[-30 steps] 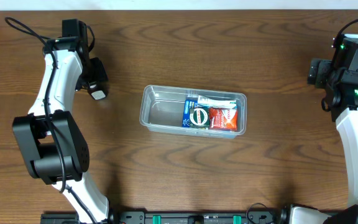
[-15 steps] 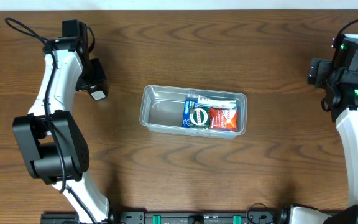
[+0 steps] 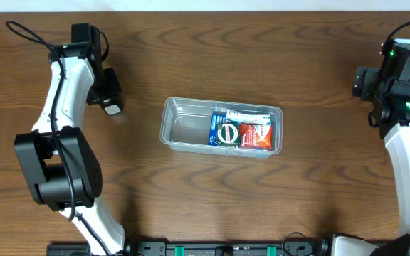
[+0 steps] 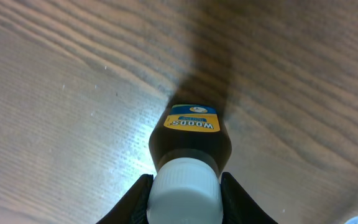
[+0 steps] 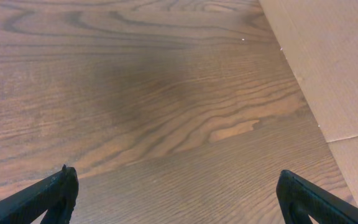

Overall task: Pack container
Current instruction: 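Grasp the dark bottle by its white cap with left gripper, then carry the bottle right and lower it into the container's left end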

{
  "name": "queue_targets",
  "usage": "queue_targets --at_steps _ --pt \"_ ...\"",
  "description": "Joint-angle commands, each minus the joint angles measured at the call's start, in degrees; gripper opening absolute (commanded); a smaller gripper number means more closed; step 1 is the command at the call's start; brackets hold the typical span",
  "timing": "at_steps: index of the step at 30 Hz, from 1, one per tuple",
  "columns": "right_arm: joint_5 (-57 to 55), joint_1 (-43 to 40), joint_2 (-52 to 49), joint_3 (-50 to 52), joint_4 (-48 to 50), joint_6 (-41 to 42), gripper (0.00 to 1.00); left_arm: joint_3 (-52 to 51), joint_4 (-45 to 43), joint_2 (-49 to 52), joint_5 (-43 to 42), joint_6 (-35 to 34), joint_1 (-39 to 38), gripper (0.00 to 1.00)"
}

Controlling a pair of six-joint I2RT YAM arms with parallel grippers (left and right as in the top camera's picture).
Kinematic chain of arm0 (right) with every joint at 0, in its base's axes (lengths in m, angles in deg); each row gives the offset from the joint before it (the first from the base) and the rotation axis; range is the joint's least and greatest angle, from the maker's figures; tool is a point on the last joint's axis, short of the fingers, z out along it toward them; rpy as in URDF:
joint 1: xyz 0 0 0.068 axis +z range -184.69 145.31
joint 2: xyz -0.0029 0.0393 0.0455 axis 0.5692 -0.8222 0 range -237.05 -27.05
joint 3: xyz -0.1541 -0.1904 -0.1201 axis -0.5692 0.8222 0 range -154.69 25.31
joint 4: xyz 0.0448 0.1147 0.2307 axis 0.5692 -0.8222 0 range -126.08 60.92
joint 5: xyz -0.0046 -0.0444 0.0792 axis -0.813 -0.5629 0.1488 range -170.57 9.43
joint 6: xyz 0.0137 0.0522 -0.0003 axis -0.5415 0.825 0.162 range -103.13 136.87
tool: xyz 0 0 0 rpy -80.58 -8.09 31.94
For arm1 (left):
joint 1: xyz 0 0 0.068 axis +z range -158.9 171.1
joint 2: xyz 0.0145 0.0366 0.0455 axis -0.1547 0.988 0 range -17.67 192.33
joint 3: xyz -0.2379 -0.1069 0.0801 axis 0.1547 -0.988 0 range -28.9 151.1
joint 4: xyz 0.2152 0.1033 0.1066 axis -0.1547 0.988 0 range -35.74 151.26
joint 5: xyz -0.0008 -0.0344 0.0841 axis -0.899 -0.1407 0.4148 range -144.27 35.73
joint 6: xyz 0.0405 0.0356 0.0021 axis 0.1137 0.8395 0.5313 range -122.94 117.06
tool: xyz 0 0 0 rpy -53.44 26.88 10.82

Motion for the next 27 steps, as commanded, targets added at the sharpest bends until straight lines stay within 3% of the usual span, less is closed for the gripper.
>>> queue_targets --at_steps 1,9,15,27 --pt "-0.6 -0.2 0.4 -0.1 -0.1 0.9 0.99 0.5 1.5 -1.2 0.2 -0.5 0.0 0.29" --pt "-0.6 -0.2 0.4 -0.1 -0.1 0.9 0.99 1.0 3.0 -8.3 -0.5 -0.5 -0.3 0.29" --pt "-0.6 -0.2 0.4 -0.1 -0.1 0.9 0.99 1.0 4.0 -15.1 -6.3 -0.3 -2.4 0.28" --pt "-0.6 -0.2 0.4 -0.1 -0.1 0.9 0.99 1.0 6.6 -22.9 -7.1 2.6 -17.8 0.24"
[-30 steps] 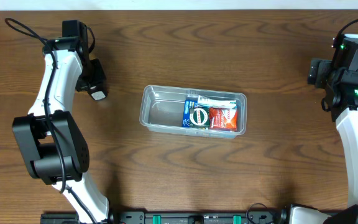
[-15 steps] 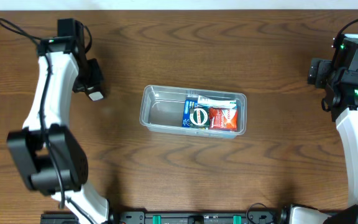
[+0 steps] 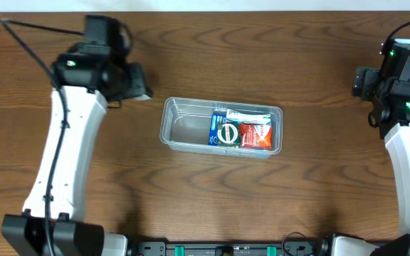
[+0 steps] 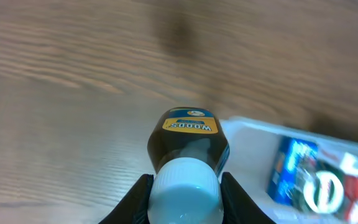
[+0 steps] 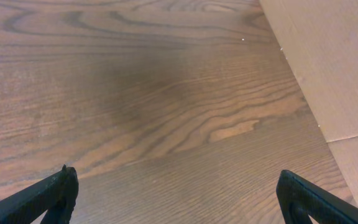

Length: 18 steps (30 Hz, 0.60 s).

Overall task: Pack container
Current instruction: 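Carry the bottle right and lower it into the container's left end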

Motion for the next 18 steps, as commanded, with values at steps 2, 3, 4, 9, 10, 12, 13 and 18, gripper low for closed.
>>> queue_targets --at_steps 2,3,4,9,10,12,13,18 --pt "-0.6 -0.2 0.4 -0.1 -0.1 0.8 0.99 1.0 0.6 -1.4 -0.8 1.5 -6.1 0.24" --pt "-0.6 -0.2 0.4 -0.1 -0.1 0.8 0.99 1.0 0.7 -1.3 -0.8 1.4 -7.4 0.24" --pt "-0.6 -0.2 0.4 -0.1 -0.1 0.8 0.99 1.0 0.7 -1.3 -0.8 1.5 -8.9 0.24" --pt "-0.6 -0.2 0.4 -0.1 -0.1 0.8 0.99 1.0 0.9 -1.3 -0.5 1.4 -14.2 0.24" --pt "-0.6 -0.2 0.4 -0.1 -0.1 0.8 0.99 0.9 1.0 -1.3 -0.1 1.4 -15.1 0.24" --pt "-0.6 -0.2 0.4 -0.1 -0.1 0.8 0.99 0.8 1.2 -1.2 1.4 1.4 -16.3 0.24" --pt "-0.6 -0.2 0.4 -0.1 -0.1 0.8 0.99 0.6 1.1 -1.2 2.3 1.4 -16.7 0.24" --pt "-0.6 -0.2 0.4 -0.1 -0.1 0.8 0.99 -0.3 1.1 0.0 2.9 1.4 -17.2 0.24"
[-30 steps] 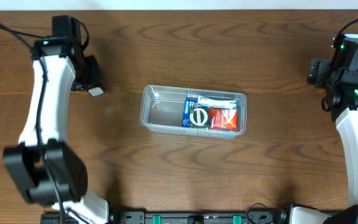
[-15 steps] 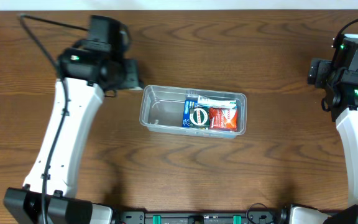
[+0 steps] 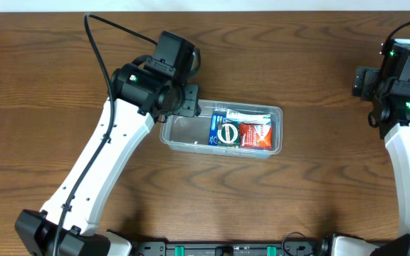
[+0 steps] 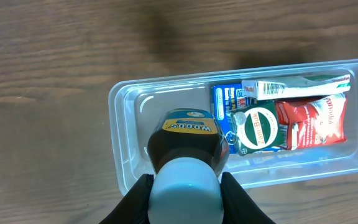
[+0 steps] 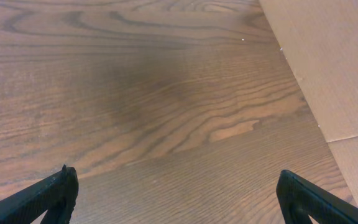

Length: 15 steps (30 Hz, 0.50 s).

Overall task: Pack container
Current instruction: 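Carry the bottle right and lower it into the container's left end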

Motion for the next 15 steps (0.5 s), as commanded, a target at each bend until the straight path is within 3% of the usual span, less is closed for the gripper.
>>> queue_targets --at_steps 1,15 --pt "-0.6 -0.2 0.4 -0.1 -0.1 0.9 0.99 -0.5 0.0 0.6 2.0 0.7 0.1 0.24" --pt "-0.6 -0.2 0.4 -0.1 -0.1 0.8 0.99 -1.6 1.7 9.3 1.5 -5.2 0.0 0.24"
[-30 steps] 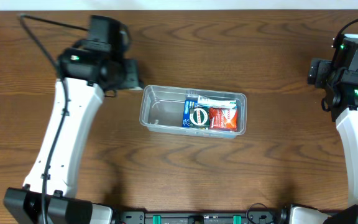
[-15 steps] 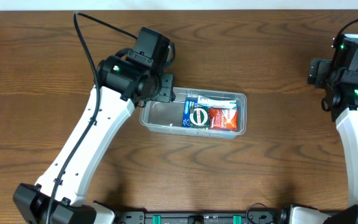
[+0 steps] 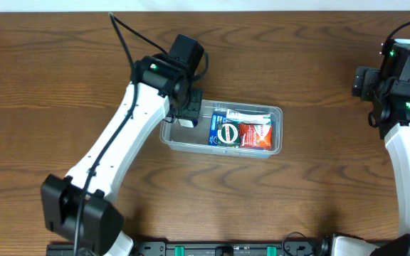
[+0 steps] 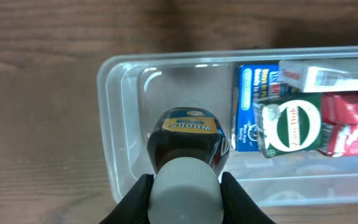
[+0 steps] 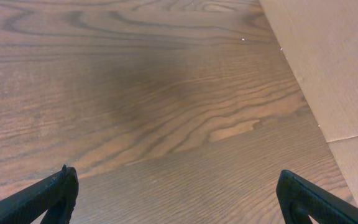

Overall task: Pack container
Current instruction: 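Carry the bottle right and lower it into the container's left end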

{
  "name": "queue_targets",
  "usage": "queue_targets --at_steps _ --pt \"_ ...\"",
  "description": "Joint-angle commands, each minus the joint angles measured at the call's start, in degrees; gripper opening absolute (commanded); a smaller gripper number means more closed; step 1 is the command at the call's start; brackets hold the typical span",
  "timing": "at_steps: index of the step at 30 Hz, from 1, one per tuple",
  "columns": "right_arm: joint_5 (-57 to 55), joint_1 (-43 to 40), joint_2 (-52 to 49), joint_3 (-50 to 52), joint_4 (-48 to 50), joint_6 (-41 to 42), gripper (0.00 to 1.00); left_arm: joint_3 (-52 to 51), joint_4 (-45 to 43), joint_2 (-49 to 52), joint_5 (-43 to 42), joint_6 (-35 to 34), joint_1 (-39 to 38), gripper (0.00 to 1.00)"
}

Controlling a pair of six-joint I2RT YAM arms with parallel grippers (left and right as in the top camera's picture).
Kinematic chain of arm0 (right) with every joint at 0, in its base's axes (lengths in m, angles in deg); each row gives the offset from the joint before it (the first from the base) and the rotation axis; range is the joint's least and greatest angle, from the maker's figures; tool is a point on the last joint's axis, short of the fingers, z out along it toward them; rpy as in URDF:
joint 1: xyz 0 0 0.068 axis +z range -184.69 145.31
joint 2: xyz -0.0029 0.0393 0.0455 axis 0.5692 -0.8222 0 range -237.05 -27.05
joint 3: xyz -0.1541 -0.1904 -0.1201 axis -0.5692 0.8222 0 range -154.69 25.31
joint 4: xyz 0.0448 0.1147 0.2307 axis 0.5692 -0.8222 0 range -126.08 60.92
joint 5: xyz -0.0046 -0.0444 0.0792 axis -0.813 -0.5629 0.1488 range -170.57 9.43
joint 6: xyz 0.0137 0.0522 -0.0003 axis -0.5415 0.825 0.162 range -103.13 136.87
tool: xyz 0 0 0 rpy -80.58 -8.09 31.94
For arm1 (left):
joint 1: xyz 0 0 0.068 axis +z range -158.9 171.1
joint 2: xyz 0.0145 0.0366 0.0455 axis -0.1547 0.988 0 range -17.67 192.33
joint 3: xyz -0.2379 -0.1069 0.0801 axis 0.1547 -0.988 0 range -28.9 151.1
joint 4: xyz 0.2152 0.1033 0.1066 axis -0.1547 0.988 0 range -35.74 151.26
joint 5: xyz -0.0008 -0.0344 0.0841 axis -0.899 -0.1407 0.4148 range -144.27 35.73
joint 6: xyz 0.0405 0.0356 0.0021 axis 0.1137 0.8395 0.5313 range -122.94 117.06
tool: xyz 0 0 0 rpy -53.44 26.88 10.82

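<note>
A clear plastic container [image 3: 169,135] [image 4: 114,124] lies mid-table. Its right half holds a blue packet [image 4: 248,106], a round green-and-white item [image 3: 228,132], a red packet [image 3: 256,135] and a toothbrush pack [image 4: 328,76]. My left gripper [image 4: 185,202] is shut on the white cap of a dark bottle with a yellow-blue label [image 4: 189,134], held over the container's empty left half; in the overhead view the gripper [image 3: 186,117] hides most of the bottle. My right gripper [image 5: 179,196] stands open over bare table at the far right.
A cardboard surface [image 5: 328,62] borders the table to the right of the right gripper. The right arm [image 3: 404,92] stands at the table's right edge. Bare wood surrounds the container [image 3: 212,192].
The left gripper, still holding the bottle, has shifted slightly right and closer to the container; the bottle now sits squarely over the empty left half. The right arm is unchanged.
The left gripper first held the bottle by its cap over bare table at the far left. Then it was nearer the container's left end, then above the container's left part, and now lower over that empty half. The right gripper stayed open and still.
</note>
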Motion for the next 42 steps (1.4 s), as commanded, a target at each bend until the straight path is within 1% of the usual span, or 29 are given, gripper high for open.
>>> queue_targets --at_steps 1,4,18,27,36,40,42 --pt "-0.5 -0.2 0.4 -0.1 -0.1 0.9 0.99 -0.9 0.3 1.1 0.4 -2.6 0.0 0.24" --pt "-0.5 -0.2 0.4 -0.1 -0.1 0.9 0.99 -2.1 -0.1 1.9 0.4 -4.4 0.0 0.24" --pt "-0.5 -0.2 0.4 -0.1 -0.1 0.9 0.99 -2.7 -2.6 3.7 0.4 -4.3 -0.4 0.24" --pt "-0.5 -0.2 0.4 -0.1 -0.1 0.9 0.99 -7.0 -7.6 3.8 0.4 -4.3 -2.2 0.24" --pt "-0.5 -0.2 0.4 -0.1 -0.1 0.9 0.99 -9.5 -9.3 3.8 0.4 -4.3 -2.2 0.24" --pt "-0.5 -0.2 0.4 -0.1 -0.1 0.9 0.99 -10.1 -9.5 3.9 0.4 -4.3 -2.2 0.26" --pt "-0.5 -0.2 0.4 -0.1 -0.1 0.9 0.99 -10.1 -9.5 3.9 0.4 -4.3 -2.2 0.34"
